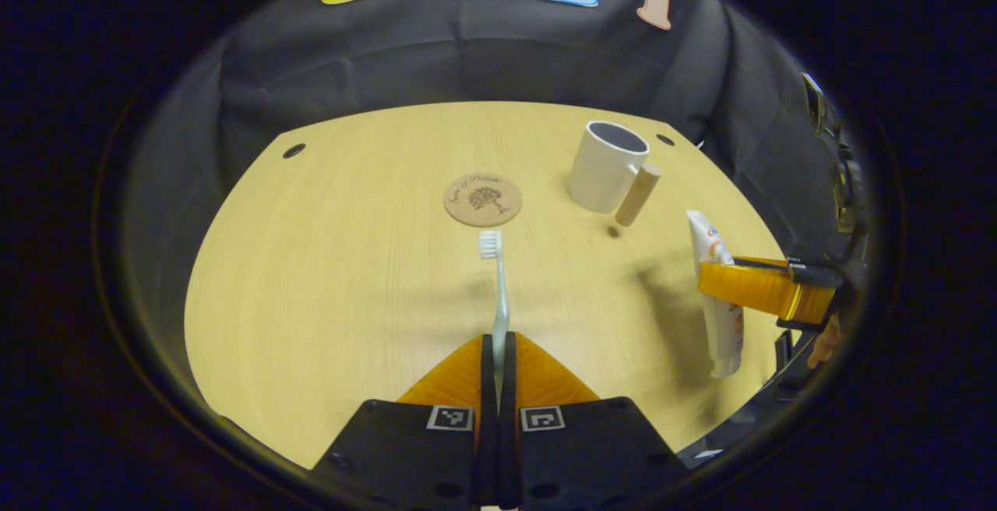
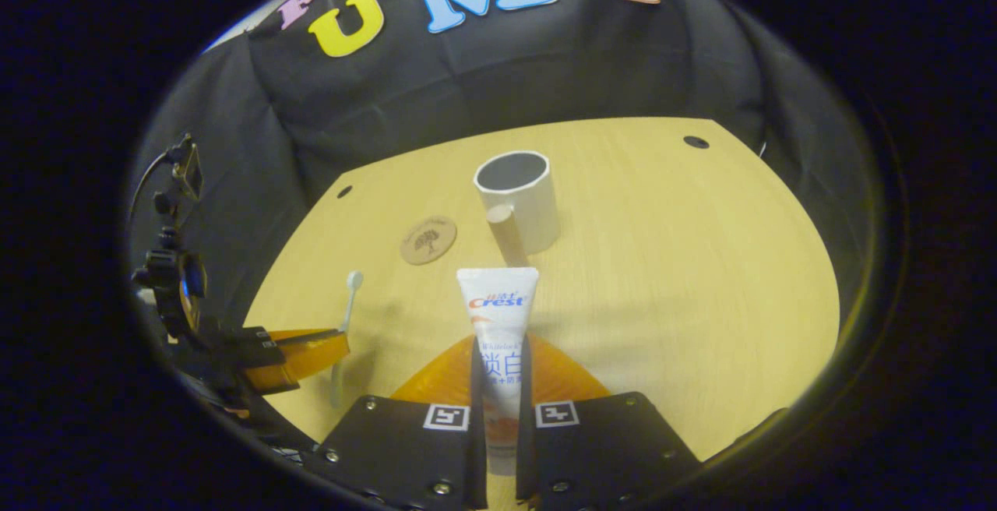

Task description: Put the toothbrush and toothpaste on the desktop into the cup, then pick up the cup and place it on the coaster on the desktop.

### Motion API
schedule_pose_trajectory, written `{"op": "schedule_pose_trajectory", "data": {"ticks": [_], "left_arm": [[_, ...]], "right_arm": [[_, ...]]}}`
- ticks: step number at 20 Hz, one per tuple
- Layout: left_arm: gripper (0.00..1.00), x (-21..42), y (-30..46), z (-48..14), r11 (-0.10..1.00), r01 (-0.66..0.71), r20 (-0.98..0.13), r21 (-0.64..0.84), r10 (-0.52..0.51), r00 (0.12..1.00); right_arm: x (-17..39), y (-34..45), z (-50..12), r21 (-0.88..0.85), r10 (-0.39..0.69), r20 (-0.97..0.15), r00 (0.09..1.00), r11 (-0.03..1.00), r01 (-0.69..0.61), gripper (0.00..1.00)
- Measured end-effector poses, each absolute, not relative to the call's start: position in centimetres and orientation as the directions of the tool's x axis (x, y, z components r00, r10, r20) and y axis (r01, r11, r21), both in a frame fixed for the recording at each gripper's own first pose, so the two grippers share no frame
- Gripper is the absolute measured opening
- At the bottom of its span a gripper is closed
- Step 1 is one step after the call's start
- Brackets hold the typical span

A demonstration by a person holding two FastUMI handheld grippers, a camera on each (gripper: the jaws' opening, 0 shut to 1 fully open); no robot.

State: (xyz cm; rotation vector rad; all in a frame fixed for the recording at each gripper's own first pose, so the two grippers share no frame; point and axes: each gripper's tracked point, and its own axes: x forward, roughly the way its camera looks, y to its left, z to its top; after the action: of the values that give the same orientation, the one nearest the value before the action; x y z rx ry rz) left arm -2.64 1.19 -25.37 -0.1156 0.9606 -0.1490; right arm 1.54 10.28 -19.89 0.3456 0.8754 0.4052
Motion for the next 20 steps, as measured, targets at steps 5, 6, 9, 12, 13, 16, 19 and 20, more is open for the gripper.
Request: {"op": "schedule_pose_trajectory", "data": {"ticks": [5,6,9,12,13,16,19,20], "left_arm": [[0.08,-1.4,1.3,-22.2,0.979,0.071,-0.731,-0.193,-0.192,0.654],[0.08,-1.0,1.5,-21.3,0.978,0.074,-0.707,-0.197,-0.194,0.68],[0.08,0.4,2.1,-19.4,0.979,0.077,-0.649,-0.186,-0.182,0.739],[0.08,1.6,1.8,-17.9,0.975,0.071,-0.604,-0.209,-0.186,0.775],[0.08,2.1,1.6,-17.7,0.974,0.066,-0.589,-0.217,-0.185,0.787],[0.08,3.8,1.0,-16.3,0.97,0.072,-0.551,-0.231,-0.192,0.812],[0.08,5.2,0.7,-15.2,0.97,0.078,-0.519,-0.228,-0.189,0.833],[0.08,5.6,0.7,-14.9,0.971,0.078,-0.511,-0.228,-0.188,0.839]], "right_arm": [[4.5,10.5,-15.7,0.456,0.478,-0.549,0.685,0.859,-0.234,0.16],[5.2,10.6,-14.8,0.452,0.477,-0.518,0.71,0.857,-0.246,0.16],[7.0,10.5,-12.6,0.448,0.463,-0.425,0.778,0.854,-0.263,0.16],[8.9,10.4,-10.1,0.442,0.455,-0.339,0.824,0.85,-0.287,0.16],[9.6,10.2,-9.5,0.433,0.447,-0.315,0.837,0.853,-0.292,0.16],[12.0,10.2,-8.0,0.432,0.431,-0.242,0.869,0.85,-0.301,0.15],[14.5,10.3,-6.7,0.453,0.425,-0.157,0.891,0.833,-0.318,0.16],[15.4,10.3,-6.4,0.46,0.422,-0.128,0.898,0.827,-0.323,0.16]]}}
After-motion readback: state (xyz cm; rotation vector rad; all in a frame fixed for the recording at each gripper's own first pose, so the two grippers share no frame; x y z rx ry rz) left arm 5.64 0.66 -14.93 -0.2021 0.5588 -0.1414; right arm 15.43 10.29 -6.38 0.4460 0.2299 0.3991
